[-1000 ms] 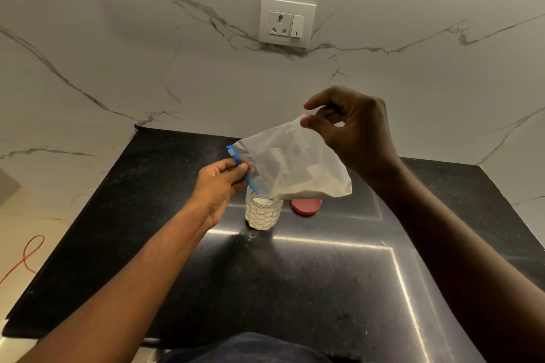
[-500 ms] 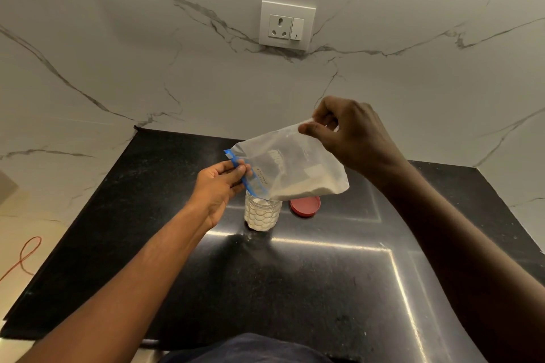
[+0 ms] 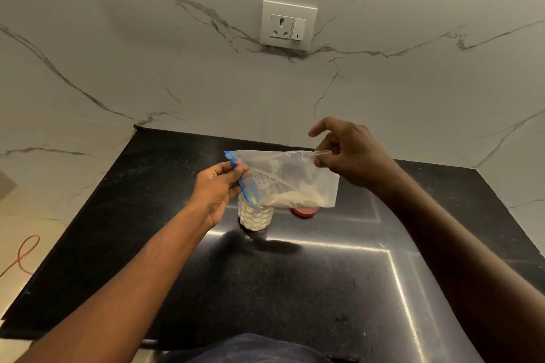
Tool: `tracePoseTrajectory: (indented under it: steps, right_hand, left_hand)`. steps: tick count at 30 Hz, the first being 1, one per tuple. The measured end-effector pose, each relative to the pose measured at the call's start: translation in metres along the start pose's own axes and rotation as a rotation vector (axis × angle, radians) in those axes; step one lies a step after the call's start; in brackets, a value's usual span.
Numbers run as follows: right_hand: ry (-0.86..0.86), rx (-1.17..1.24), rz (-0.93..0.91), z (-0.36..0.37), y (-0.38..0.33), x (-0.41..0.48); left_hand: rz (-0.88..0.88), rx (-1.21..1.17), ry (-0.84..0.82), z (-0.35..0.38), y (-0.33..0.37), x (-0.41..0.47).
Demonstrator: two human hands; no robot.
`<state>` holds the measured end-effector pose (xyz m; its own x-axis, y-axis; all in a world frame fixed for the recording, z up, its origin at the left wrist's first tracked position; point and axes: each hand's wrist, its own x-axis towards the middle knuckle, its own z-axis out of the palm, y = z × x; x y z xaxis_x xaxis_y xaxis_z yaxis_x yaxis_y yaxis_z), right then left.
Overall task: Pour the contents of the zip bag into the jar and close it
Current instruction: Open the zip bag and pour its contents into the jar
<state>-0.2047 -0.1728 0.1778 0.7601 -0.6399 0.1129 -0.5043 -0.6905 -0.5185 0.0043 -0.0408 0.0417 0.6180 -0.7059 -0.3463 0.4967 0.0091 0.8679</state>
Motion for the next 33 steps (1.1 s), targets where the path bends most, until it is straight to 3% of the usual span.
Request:
tracePoseTrajectory:
  steps: [4, 9, 12, 16, 20, 27, 30, 33]
  right_hand:
    - [0.184, 0.032, -0.028, 0.006, 0.004, 0.0]
    - [0.181, 0.122, 0.072, 0.023, 0.009, 0.0]
    - [0.236, 0.154, -0.004, 0.03, 0.012, -0.005]
    - [0.144, 0.183, -0.109, 0.023, 0.014, -0.007]
    - [-0.012, 0.255, -0.082, 0.011, 0.014, -0.007]
    - [0.218, -0.009, -0.151, 0.015, 0.002, -0.006]
    - [0.186, -0.031, -0.166, 0.016, -0.001, -0.004]
    - [0.261, 0.043, -0.192, 0.014, -0.006, -0.002]
  left_hand:
    - [0.003, -0.017, -0.021, -0.003, 0.0, 0.001]
    - [0.014, -0.038, -0.042, -0.002, 0.003, 0.0]
    - [0.007, -0.039, -0.038, -0.003, 0.003, -0.001]
    - [-0.014, -0.037, -0.017, -0.005, 0.0, -0.001]
    - [-0.012, -0.017, -0.013, -0.004, 0.001, -0.001]
    - [0.0, -0.012, -0.017, 0.001, 0.007, -0.007]
    - [-0.007, -0.022, -0.013, 0.001, 0.009, -0.01]
    - [-0.013, -0.023, -0.019, 0.0, 0.011, -0.012]
